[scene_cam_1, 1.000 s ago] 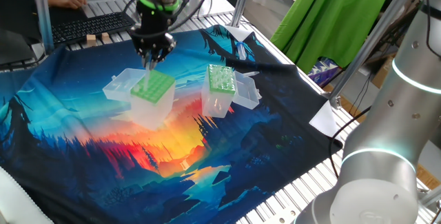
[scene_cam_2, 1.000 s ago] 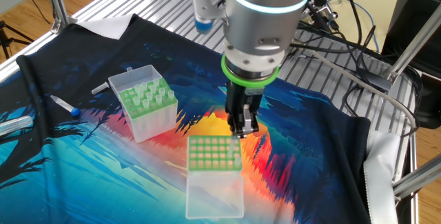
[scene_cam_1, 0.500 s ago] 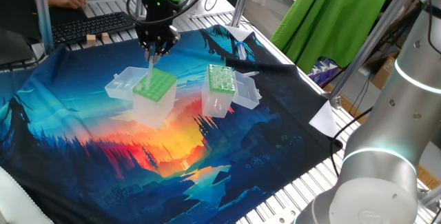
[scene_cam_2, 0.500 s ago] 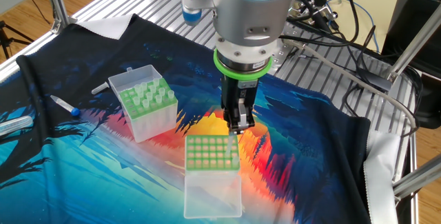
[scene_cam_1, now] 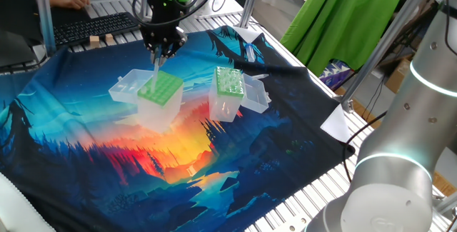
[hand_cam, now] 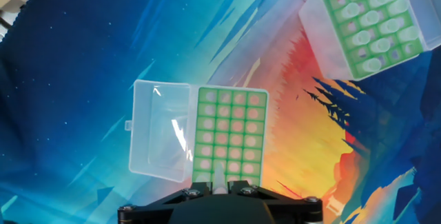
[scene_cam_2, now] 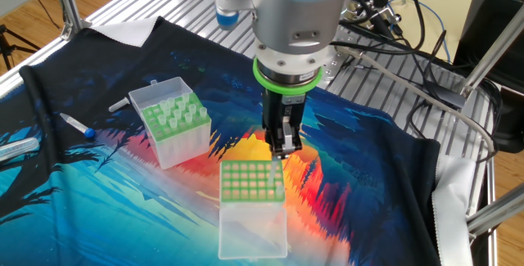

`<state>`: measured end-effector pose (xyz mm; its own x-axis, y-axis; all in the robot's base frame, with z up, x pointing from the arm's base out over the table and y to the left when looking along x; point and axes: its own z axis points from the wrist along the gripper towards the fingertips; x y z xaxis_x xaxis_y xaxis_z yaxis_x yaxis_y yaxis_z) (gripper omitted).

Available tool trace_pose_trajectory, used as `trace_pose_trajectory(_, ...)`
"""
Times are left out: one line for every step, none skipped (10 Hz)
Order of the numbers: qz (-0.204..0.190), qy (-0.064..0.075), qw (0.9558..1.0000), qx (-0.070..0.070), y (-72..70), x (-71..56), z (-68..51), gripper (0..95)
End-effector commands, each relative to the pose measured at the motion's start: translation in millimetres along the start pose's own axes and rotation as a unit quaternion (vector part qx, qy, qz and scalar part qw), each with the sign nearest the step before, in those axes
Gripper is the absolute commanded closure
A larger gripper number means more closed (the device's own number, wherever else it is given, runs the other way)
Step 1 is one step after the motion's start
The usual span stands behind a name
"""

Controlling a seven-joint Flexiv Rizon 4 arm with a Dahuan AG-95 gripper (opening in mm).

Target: Transfer all large pipette tips from one holder to another

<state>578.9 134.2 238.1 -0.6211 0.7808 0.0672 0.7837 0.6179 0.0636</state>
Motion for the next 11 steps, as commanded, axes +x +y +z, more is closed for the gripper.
trace_pose_trajectory(0.010,-0.002,0.9999,-0.002,0.1,0.1,0.0,95.0)
trace_pose_trajectory(0.015,-0.006,0.9999,-0.001,0.1,0.1,0.0,95.0)
trace_pose_trajectory(0.021,-0.008,0.9997,-0.001,0.1,0.1,0.0,95.0)
trace_pose_trajectory(0.028,-0.011,0.9995,-0.004,0.1,0.1,0.0,95.0)
trace_pose_trajectory(0.032,-0.026,0.9991,-0.001,0.1,0.1,0.0,95.0)
trace_pose_trajectory(0.044,-0.035,0.9984,-0.008,0.1,0.1,0.0,95.0)
trace_pose_trajectory(0.047,-0.040,0.9981,-0.009,0.1,0.1,0.0,95.0)
trace_pose_trajectory(0.046,-0.052,0.9976,-0.004,0.1,0.1,0.0,95.0)
trace_pose_trajectory(0.043,-0.061,0.9972,0.001,0.1,0.1,0.0,95.0)
trace_pose_trajectory(0.041,-0.063,0.9972,0.004,0.1,0.1,0.0,95.0)
trace_pose_trajectory(0.039,-0.066,0.9970,0.007,0.1,0.1,0.0,95.0)
